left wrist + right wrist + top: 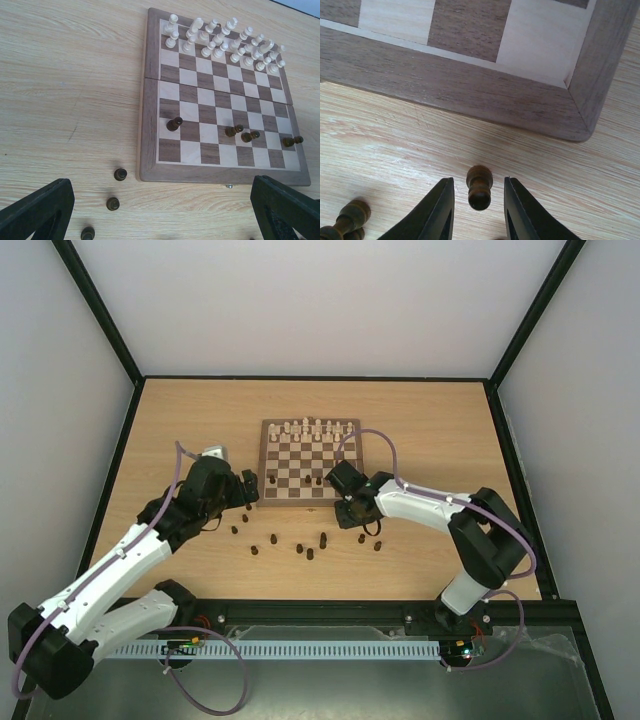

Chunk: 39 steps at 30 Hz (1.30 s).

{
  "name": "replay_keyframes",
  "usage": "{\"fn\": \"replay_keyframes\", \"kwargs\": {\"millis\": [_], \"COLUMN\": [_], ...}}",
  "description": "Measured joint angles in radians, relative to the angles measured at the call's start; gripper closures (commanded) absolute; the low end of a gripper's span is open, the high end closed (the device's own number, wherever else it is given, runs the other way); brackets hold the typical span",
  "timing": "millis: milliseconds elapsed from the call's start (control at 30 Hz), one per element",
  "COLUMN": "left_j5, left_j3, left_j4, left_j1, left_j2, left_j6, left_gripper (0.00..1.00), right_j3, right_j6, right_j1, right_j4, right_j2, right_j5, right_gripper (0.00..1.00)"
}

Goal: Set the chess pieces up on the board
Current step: Pick up the chess piece at the center of the board, then place the chess piece on the chessboard.

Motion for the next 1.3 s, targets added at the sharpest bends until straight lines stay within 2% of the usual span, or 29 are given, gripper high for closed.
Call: {"fn": "replay_keyframes", "kwargs": {"millis": [433, 633, 833, 1033, 1300], "left_j5": [0.0, 0.0, 0.0, -0.001, -0.001], "left_j3": [0.0, 0.0, -0.005, -0.005, -0.005], "left_j4": [0.003, 0.003, 0.003, 0.002, 0.002], "left_j1": [0.0, 0.0, 0.0, 0.0, 0.001], "left_j2": [0.008, 0.008, 0.01, 0.014, 0.014], "left_j6": [0.0, 0.0, 0.001, 0.004, 0.006], "left_gripper": [0.01, 0.01, 0.01, 0.01, 0.0], "right_j3": [0.0, 0.032, 0.203, 0.356, 0.4], "right_j6": [-0.006, -0.013, -0.042, -0.079, -0.109], "right_j1": [-0.002, -0.004, -0.012, -0.053, -0.097], "right_j4": [0.013, -0.017, -0.071, -0.087, -0.111], "right_j2": [0.04, 0.037, 0.039, 0.11, 0.214], "right_j5": [-0.003, 0.003, 0.024, 0.027, 0.016], "right_gripper": [0.94, 0.94, 0.94, 0.94, 0.94]}}
